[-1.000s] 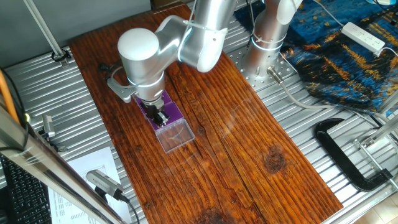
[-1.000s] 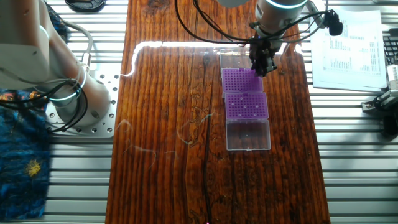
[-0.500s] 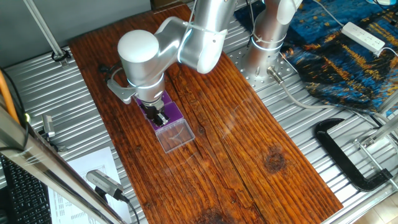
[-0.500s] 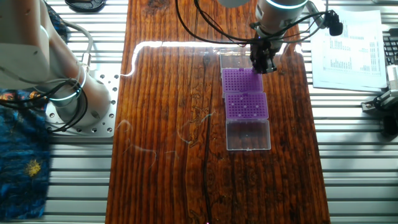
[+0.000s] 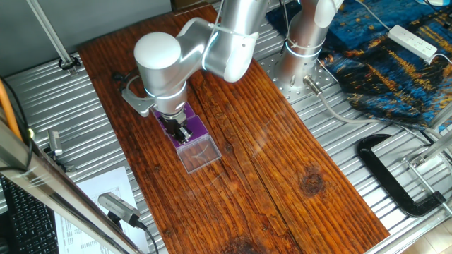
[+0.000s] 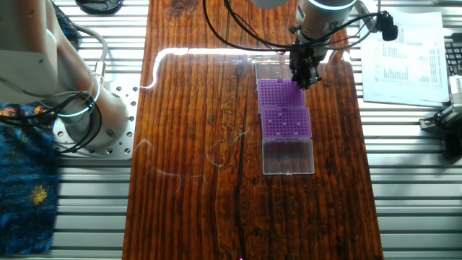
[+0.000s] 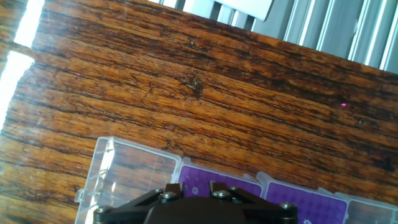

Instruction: Transfer all small pipette tips from one holder to another

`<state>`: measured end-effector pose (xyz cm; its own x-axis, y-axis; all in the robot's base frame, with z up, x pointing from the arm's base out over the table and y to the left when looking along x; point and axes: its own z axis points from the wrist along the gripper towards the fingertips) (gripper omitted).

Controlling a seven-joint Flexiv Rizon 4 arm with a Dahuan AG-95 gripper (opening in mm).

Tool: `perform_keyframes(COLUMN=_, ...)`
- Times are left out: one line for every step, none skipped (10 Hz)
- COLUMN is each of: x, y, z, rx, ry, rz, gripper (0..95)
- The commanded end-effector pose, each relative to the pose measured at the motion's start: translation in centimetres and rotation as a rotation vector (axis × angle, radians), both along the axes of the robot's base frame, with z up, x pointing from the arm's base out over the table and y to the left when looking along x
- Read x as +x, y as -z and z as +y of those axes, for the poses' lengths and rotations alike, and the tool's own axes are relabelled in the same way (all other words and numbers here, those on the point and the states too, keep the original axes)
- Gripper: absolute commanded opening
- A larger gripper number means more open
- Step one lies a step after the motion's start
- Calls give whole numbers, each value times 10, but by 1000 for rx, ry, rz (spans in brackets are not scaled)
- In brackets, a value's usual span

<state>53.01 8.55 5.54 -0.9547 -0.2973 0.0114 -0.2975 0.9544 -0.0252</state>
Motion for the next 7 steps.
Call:
perform_keyframes(x=0, y=1, z=0, rx=-4, ry=-1, rz=0, gripper=190)
perform_keyframes(x=0, y=1, z=0, rx=-6, ry=-1, rz=0, gripper=190)
perform_keyframes(x=0, y=2, z=0, rx=-7, ry=1, rz=0, gripper=190)
perform_keyframes(x=0, y=2, z=0, rx=-9, ry=0, rz=0, gripper=0)
perform_keyframes(x=0, y=2, z=0, rx=-10, ry=0, rz=0, gripper=0)
perform_keyframes(x=0, y=3, z=-1, rx=-13, ry=-1, rz=0, gripper=0)
perform_keyframes(x=0, y=3, z=-1, rx=-14, ry=-3, rz=-1, gripper=0)
